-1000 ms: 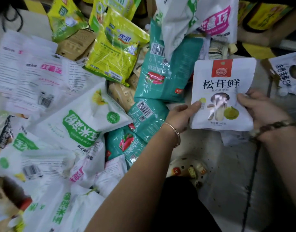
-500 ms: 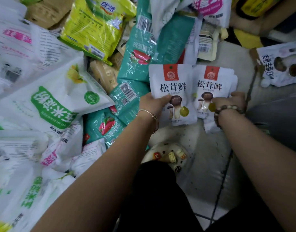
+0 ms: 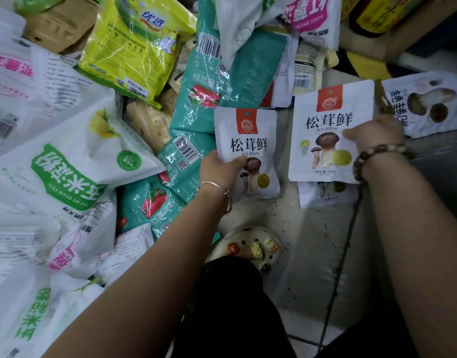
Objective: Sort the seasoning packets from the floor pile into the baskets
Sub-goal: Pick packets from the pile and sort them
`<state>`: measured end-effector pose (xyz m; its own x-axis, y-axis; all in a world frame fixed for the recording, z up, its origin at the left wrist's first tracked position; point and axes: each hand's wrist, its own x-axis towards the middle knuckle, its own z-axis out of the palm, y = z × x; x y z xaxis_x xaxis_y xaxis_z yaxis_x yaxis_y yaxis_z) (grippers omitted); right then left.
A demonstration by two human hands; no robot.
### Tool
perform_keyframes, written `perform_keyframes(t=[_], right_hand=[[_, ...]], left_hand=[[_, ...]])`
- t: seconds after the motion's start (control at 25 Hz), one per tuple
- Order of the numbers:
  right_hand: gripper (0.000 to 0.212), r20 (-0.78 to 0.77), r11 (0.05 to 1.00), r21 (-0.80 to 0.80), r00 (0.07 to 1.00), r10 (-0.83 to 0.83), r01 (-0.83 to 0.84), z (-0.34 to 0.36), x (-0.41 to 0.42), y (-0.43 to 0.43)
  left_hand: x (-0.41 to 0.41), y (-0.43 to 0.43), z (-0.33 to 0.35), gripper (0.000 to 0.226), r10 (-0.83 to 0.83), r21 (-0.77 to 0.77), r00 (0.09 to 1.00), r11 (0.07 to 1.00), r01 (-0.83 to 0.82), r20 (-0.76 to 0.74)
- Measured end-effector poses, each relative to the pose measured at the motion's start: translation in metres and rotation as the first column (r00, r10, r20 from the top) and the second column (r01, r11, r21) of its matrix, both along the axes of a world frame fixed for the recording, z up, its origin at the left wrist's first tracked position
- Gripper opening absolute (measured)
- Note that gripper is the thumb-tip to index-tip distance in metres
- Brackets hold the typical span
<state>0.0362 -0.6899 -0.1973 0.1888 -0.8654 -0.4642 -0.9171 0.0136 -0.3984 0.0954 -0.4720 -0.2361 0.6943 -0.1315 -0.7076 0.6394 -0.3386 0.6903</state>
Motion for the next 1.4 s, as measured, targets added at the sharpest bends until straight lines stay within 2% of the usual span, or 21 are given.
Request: perform_keyframes(t=[0.04,0.08,0.12,0.2,0.24,0.32,0.36,0.4,0.48,0.56,0.6,0.68,0.76,0.84,1.0,1.08,1.16,1.24,1.4], right_hand=[[0.038,-0.068,0.998,-0.021,0.996,0.060,-0.062,0.010,0.005,-0.009],[0.039,-0.042,0.997,-0.005,0.996,0.079,-0.080,0.016,0.008,-0.017],[0.038,0.096,0.994,0.078,0.993,0.064,-0.072,0.018,0.009,-0.018],[0.039,0.404,0.944,0.323,0.912,-0.071,-0.069,0.021,0.008,0.001],[0.039,0.478,0.900,0.427,0.867,-0.143,-0.087,0.019,0.006,0.014],[0.035,0.505,0.847,0.519,0.841,-0.194,-0.116,0.008,0.008,0.036],[0.031,0.492,0.840,0.528,0.852,-0.182,-0.126,0.002,0.011,0.048],[0.027,0.479,0.839,0.526,0.864,-0.158,-0.138,-0.003,0.012,0.059],[0.022,0.469,0.860,0.483,0.878,-0.097,-0.163,-0.016,0.010,0.077],[0.016,0.453,0.923,0.364,0.890,-0.059,-0.124,-0.030,0.006,0.085],[0.022,0.409,0.963,0.254,0.912,-0.026,-0.086,-0.035,0.003,0.083],[0.042,0.183,0.991,-0.048,0.974,0.135,-0.128,-0.045,-0.007,0.067],[0.055,-0.067,0.935,-0.201,0.956,0.285,-0.293,-0.054,-0.021,0.051],[0.068,-0.188,0.930,-0.155,0.934,0.303,-0.333,-0.063,-0.034,0.041],[0.095,-0.220,0.976,0.043,0.951,0.217,-0.213,-0.068,-0.037,0.028],[0.103,-0.227,0.980,0.094,0.954,0.195,-0.178,-0.066,-0.034,0.023],[0.100,-0.230,0.988,0.069,0.961,0.151,-0.139,-0.065,-0.035,0.023],[0.088,-0.226,0.995,0.019,0.969,0.100,-0.098,-0.064,-0.035,0.028],[0.059,-0.039,0.994,0.108,0.999,0.007,-0.003,-0.062,-0.026,0.043]], left_hand=[[0.000,-0.001,0.000,0.014,0.004,0.000,1.000,1.000,-0.004,0.001],[0.000,-0.001,0.000,0.014,0.020,-0.004,1.000,1.000,-0.020,-0.005],[0.000,-0.001,0.001,0.011,0.052,-0.021,0.998,0.998,-0.052,-0.027],[0.000,0.000,0.003,0.005,0.137,-0.124,0.982,0.980,-0.153,-0.129],[0.001,0.000,0.005,0.009,0.165,-0.209,0.964,0.955,-0.209,-0.209],[-0.001,-0.002,0.007,0.031,0.136,-0.323,0.935,0.914,-0.246,-0.327],[-0.003,-0.004,0.008,0.038,0.114,-0.339,0.937,0.912,-0.230,-0.330],[-0.005,-0.006,0.009,0.034,0.106,-0.322,0.954,0.926,-0.198,-0.281],[-0.008,-0.010,0.010,0.014,0.111,-0.197,0.990,0.972,-0.126,-0.087],[-0.009,-0.011,0.008,0.010,0.117,-0.132,0.993,0.984,-0.116,0.002],[-0.008,-0.010,0.007,0.011,0.118,-0.121,0.993,0.986,-0.117,0.005],[-0.008,-0.007,0.007,0.012,0.125,-0.113,0.992,0.986,-0.124,0.006],[-0.009,-0.004,0.007,0.006,0.139,-0.115,0.990,0.984,-0.136,0.019],[-0.011,0.000,0.005,0.004,0.124,-0.094,0.992,0.988,-0.120,0.036],[-0.011,0.002,0.003,0.011,0.096,-0.069,0.995,0.993,-0.096,0.002],[-0.011,0.002,0.003,0.011,0.099,-0.067,0.995,0.993,-0.098,0.001],[-0.011,0.001,0.003,0.011,0.094,-0.062,0.996,0.994,-0.093,0.012],[-0.011,0.001,0.004,0.011,0.084,-0.065,0.996,0.994,-0.084,0.009],[-0.008,0.004,0.006,0.011,0.096,-0.071,0.995,0.993,-0.094,0.017]])
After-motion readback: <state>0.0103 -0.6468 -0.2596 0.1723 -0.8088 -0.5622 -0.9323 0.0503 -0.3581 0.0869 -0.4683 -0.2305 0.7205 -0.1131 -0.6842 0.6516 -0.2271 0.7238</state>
